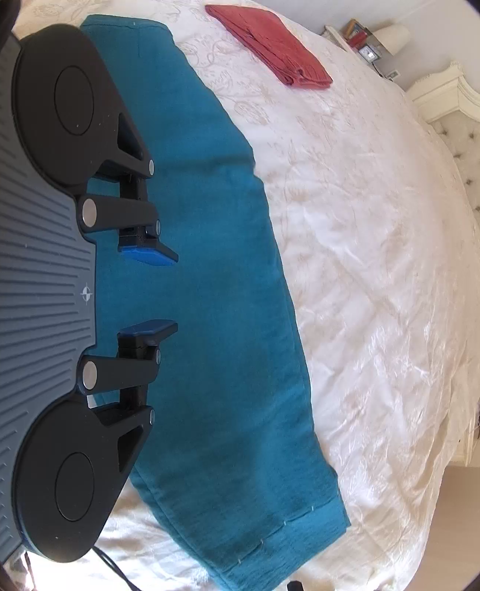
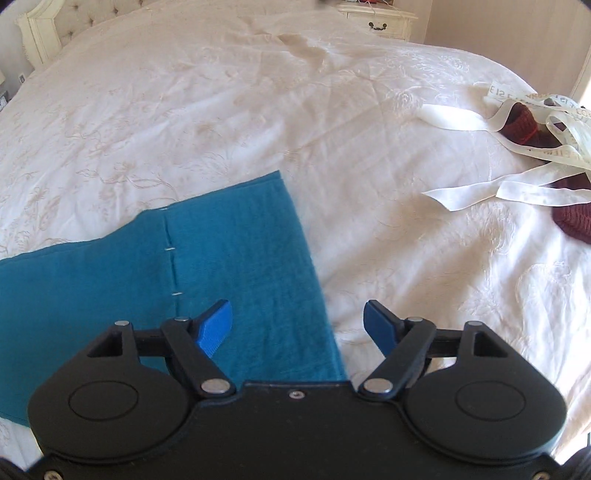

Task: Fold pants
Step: 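Grasp the stacked leg hems with the right tool and lift them toward the waistband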

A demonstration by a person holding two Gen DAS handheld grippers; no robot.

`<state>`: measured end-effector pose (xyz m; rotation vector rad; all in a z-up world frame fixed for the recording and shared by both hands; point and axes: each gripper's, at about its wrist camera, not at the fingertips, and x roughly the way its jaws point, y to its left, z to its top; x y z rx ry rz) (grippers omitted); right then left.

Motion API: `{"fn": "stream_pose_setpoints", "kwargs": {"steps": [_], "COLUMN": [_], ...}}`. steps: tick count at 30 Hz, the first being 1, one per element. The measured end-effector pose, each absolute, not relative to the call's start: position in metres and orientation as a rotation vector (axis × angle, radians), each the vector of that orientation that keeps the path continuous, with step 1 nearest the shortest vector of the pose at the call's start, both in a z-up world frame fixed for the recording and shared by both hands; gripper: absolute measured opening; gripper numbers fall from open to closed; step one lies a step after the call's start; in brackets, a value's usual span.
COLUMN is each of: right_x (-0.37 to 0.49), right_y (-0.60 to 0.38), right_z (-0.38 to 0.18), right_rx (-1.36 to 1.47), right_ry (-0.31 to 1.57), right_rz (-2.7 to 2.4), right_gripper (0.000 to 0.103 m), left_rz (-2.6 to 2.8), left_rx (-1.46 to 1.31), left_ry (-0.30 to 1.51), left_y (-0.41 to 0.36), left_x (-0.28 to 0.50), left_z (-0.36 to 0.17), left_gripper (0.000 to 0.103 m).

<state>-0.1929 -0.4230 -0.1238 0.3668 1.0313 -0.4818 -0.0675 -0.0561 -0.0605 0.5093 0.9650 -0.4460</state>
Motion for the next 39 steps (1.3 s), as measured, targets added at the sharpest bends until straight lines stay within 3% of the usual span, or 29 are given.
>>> {"fn": "stream_pose_setpoints", "kwargs": {"steps": [10, 12, 13, 14, 15, 16, 29, 39], "right_x": [-0.183, -0.176, -0.173, -0.171, -0.17, -0.17, -0.182, -0.17], "right_y": [-0.466, -0.467, -0.468, -0.469, -0.471, -0.473, -0.46, -0.431], "right_z": [-0.185, -0.192, -0.194, -0.195, -0.197, -0.198, -0.131, -0.105], "right_rx": [0.582, 0.638, 0.654, 0.672, 0.714, 0.758, 0.756, 0.673], "right_ry": [1.125, 1.129, 1.131, 1.129, 1.125, 1.12, 0.989, 1.01], "right_rz": [-0.17, -0.11, -0.095, -0.082, -0.059, -0.044, -0.041, -0.152], "right_gripper": [0.079, 0.069, 0.059, 0.033, 0.024, 0.022, 0.021, 0.021], "left_rz": [-0.523, -0.533, -0.537, -0.542, -0.549, -0.554, -0.504, -0.69], "left_rx": [0.56, 0.573, 0.579, 0.578, 0.574, 0.571, 0.661, 0.581], "left_ry": [0.994, 0.998, 1.004, 1.01, 1.015, 1.018, 1.095, 0.926], "left_y": [-0.117, -0.128, -0.136, -0.142, -0.148, -0.154, -0.212, -0.148], "left_x": [-0.064, -0.06, -0.056, -0.052, -0.048, -0.044, 0.04, -0.011], "left_z": [-0.072, -0.076, -0.08, -0.083, -0.086, -0.089, -0.17, -0.09], "left_gripper": [0.031, 0.031, 0.031, 0.031, 0.031, 0.031, 0.032, 0.033]}}
